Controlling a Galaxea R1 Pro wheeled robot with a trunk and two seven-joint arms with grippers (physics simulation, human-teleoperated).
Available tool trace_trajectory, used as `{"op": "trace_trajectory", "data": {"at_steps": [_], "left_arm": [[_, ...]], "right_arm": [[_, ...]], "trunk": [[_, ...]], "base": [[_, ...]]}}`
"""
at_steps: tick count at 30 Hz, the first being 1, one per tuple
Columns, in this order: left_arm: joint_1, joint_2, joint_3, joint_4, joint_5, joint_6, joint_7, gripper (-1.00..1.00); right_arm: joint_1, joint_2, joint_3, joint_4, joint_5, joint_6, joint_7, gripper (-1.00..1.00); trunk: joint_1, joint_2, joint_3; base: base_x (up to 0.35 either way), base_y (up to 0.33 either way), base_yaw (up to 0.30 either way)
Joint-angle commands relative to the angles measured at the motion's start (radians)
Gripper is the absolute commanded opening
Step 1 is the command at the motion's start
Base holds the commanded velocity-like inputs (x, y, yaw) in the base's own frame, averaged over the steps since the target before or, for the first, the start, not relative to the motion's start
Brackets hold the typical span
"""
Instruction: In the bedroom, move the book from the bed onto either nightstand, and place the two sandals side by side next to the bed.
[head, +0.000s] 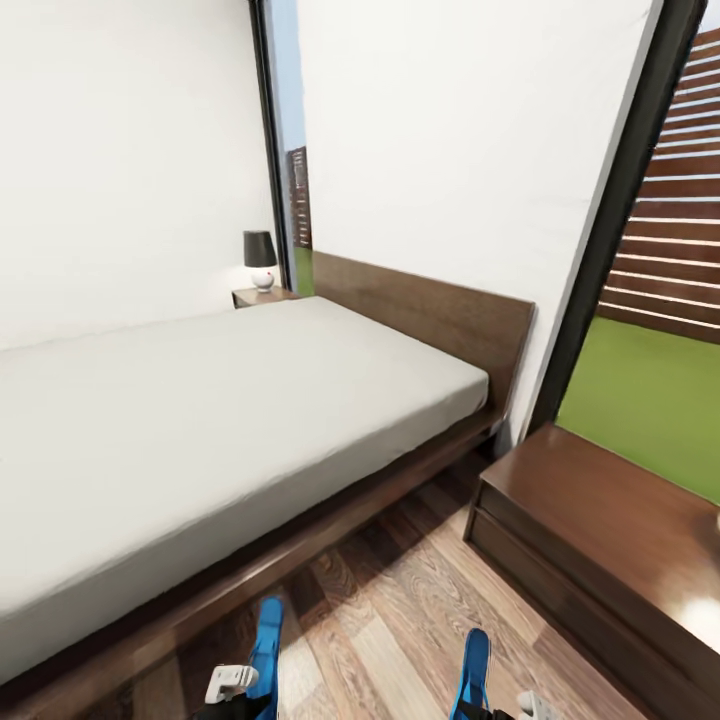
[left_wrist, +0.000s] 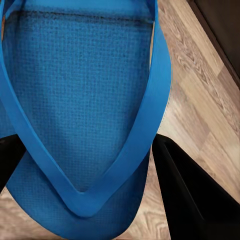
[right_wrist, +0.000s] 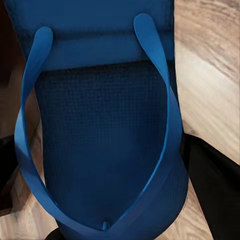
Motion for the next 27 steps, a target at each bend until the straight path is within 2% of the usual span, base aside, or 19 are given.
{"op": "trace_trajectory", "data": {"at_steps": [1,27], "left_arm": [[-0.001,0.000,0.008,0.002,-0.003,-0.002,-0.006,-1.00],[-0.001,0.000,0.008,0.002,-0.003,-0.002,-0.006,-1.00]], "right_arm": [[0.000,0.000,-0.008,-0.001,-0.001,0.011,0.005,-1.00],[0.000,0.000,-0.008,-0.001,-0.001,0.011,0.005,-1.00]], "trunk": [[0.000,0.000,-0.001],[0.000,0.000,-0.001]], "base": [[0.000,0.000,0.286],[0.000,0.000,0.286]]}}
